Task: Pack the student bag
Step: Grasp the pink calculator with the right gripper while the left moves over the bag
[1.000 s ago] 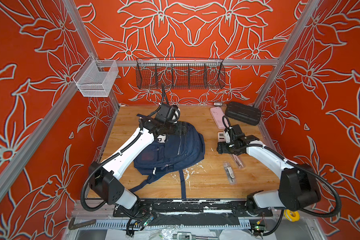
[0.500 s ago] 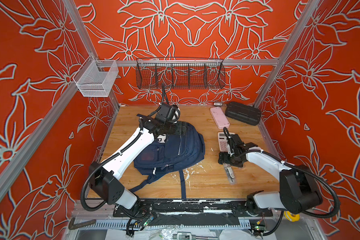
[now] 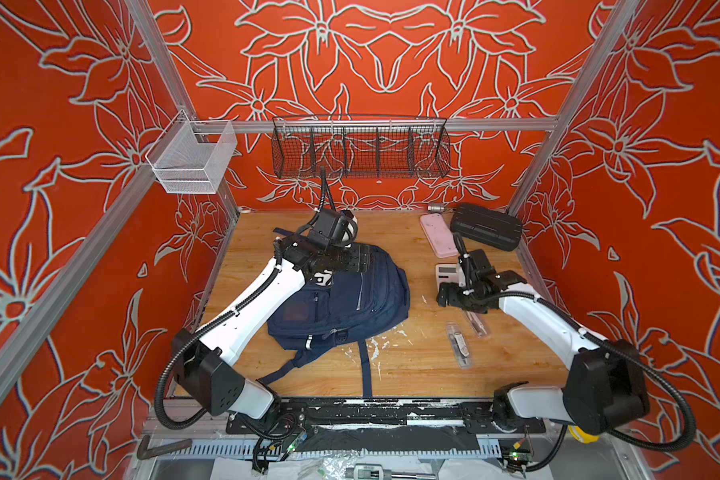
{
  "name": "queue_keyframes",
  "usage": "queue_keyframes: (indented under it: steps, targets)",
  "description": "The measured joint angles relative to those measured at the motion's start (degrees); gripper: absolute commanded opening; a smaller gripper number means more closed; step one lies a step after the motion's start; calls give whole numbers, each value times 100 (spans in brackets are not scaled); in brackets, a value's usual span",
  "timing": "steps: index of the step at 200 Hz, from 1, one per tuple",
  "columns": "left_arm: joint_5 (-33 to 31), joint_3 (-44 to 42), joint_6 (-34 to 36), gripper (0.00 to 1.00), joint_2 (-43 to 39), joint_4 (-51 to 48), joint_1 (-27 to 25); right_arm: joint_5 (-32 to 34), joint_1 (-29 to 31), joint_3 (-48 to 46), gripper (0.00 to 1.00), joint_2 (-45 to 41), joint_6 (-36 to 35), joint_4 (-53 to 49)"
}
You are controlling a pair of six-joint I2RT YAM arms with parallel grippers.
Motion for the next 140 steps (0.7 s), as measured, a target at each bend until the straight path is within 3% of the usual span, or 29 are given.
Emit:
queue_keyframes:
  steps: [36,60,106,140]
  targets:
    - [144,208,76,79,341,-4,0,-551,-883,879,73,1150,-595,192]
    - [505,503,-68,78,638,13,0,-1003,-1360,979,71,1663,-885,256]
    - [1353,942,-940,78,1613,695,-201,-1843,-2094,750,62,1709,-1143,651]
    - [1676,1554,-1646,77,2667,1200,-581,-2435,-2459,284,68,1709,-1152,1086]
